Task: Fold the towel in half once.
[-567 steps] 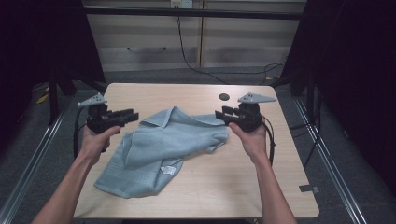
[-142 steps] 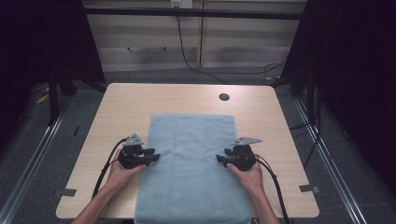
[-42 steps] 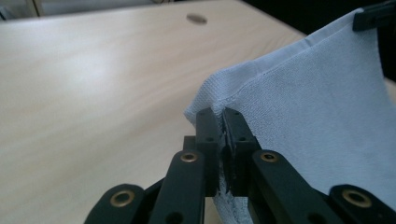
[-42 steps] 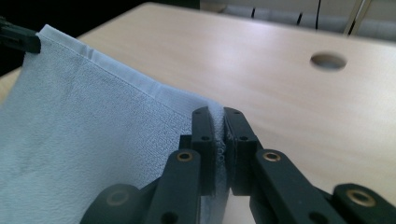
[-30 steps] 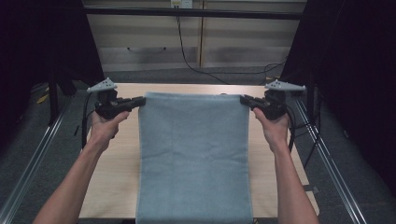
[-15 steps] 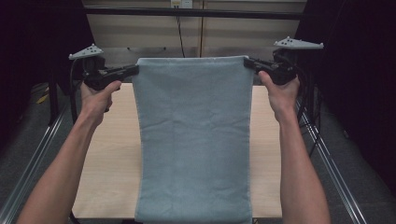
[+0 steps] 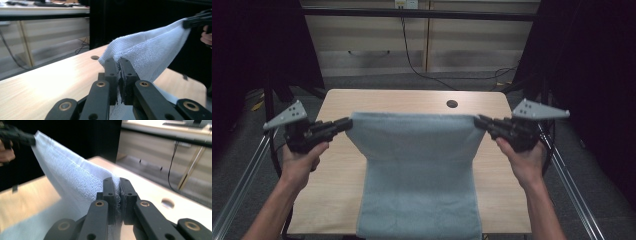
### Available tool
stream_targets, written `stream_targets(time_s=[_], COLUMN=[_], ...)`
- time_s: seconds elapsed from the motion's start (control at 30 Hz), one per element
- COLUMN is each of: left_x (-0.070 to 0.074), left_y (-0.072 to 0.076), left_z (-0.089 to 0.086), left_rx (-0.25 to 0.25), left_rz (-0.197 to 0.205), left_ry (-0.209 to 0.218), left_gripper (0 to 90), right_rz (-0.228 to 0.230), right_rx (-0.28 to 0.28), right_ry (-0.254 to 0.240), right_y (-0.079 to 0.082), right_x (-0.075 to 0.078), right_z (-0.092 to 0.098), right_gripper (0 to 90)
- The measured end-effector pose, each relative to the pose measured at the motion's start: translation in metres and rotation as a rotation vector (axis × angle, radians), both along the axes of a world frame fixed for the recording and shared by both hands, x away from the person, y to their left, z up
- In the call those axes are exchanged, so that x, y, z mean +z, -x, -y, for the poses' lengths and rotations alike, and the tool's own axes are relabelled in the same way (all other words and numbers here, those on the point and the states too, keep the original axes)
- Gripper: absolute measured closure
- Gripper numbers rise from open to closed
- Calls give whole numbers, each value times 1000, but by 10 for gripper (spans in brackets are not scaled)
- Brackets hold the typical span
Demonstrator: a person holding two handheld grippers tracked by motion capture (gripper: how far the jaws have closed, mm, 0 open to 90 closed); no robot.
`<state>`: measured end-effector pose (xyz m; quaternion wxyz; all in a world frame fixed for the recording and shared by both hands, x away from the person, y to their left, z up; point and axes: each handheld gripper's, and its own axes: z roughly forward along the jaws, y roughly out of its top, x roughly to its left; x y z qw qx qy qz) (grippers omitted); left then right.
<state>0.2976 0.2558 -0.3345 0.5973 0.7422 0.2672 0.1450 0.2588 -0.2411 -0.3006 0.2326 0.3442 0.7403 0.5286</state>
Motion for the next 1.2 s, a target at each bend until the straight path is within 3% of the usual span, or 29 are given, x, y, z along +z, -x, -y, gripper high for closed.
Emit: stream_targets(time_s=[0.07, 0.17, 0.23, 0.3, 0.37, 0.53, 0.57, 0.63, 0.73, 0.8, 0.87, 1.03, 1.2], left_x=[-11, -33, -50, -69, -93, -141, -148, -153, -163, -168, -168, -171, -171], left_y=[12, 28, 40, 51, 60, 76, 78, 78, 67, 60, 53, 24, -5], left_z=[0, -2, -1, 1, 3, 5, 10, 15, 20, 20, 21, 26, 34], left_rx=[-39, -40, -34, -47, -59, -98, -115, -151, -139, -147, -137, -67, 8], left_rz=[-25, -83, -114, -176, -227, -368, -396, -373, -405, -427, -391, -391, -333], left_ry=[-25, -42, -46, -67, -120, -156, -189, -242, -282, -268, -295, -274, -306], left_gripper=[860, 860, 860, 860, 860, 859, 859, 857, 857, 857, 857, 861, 862], right_rz=[-33, -86, -121, -138, -170, -293, -330, -377, -450, -468, -455, -431, -417], right_rx=[7, 23, 24, 20, 11, 21, 36, 45, 45, 34, 18, -13, -55], right_ry=[-6, -32, -19, -12, -20, 6, 25, 64, 106, 100, 122, 131, 132], right_y=[16, 37, 53, 64, 74, 93, 94, 95, 88, 83, 76, 49, 16], right_x=[-18, -47, -66, -80, -99, -147, -159, -173, -193, -197, -198, -200, -202], right_z=[3, 6, 4, 1, 1, -5, -9, -15, -19, -17, -15, -15, -14], right_gripper=[844, 843, 843, 843, 843, 842, 842, 842, 842, 843, 843, 846, 846])
